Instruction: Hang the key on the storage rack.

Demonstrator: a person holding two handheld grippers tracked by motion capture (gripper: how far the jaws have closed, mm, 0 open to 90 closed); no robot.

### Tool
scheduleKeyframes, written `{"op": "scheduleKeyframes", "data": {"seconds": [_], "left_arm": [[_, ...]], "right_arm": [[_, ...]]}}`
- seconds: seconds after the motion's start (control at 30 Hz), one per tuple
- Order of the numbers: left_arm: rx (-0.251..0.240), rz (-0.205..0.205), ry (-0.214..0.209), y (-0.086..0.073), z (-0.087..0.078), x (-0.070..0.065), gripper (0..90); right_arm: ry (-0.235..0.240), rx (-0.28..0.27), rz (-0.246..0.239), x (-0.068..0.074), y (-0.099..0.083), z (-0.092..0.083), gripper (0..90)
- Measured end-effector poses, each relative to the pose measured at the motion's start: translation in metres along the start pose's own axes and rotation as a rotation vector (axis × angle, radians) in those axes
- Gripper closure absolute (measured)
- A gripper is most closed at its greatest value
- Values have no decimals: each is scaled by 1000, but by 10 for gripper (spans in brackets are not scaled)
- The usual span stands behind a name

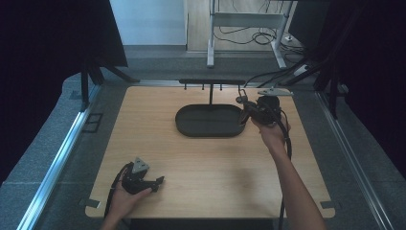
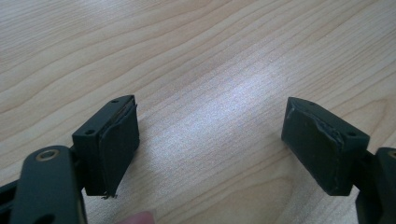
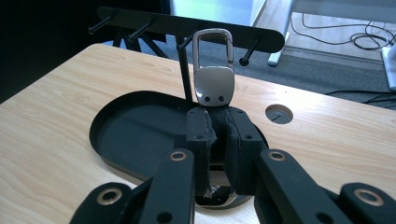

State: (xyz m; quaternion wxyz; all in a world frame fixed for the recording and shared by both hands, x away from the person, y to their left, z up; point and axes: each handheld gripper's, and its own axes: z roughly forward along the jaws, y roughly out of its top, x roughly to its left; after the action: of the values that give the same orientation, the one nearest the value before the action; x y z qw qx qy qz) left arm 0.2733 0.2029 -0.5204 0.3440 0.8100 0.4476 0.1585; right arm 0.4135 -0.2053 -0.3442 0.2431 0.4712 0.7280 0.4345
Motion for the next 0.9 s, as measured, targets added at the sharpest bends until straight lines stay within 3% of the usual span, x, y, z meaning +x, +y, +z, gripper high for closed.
{"op": "scheduleKeyframes", "data": {"seconds": [0.43, 0.9], "left_arm": [[1, 2, -6, 0, 0, 2, 194], [2, 2, -7, 0, 0, 1, 194]], "right_arm": [[-40, 13, 24, -9, 7, 27, 809], [-78, 18, 42, -7, 10, 49, 809]]}}
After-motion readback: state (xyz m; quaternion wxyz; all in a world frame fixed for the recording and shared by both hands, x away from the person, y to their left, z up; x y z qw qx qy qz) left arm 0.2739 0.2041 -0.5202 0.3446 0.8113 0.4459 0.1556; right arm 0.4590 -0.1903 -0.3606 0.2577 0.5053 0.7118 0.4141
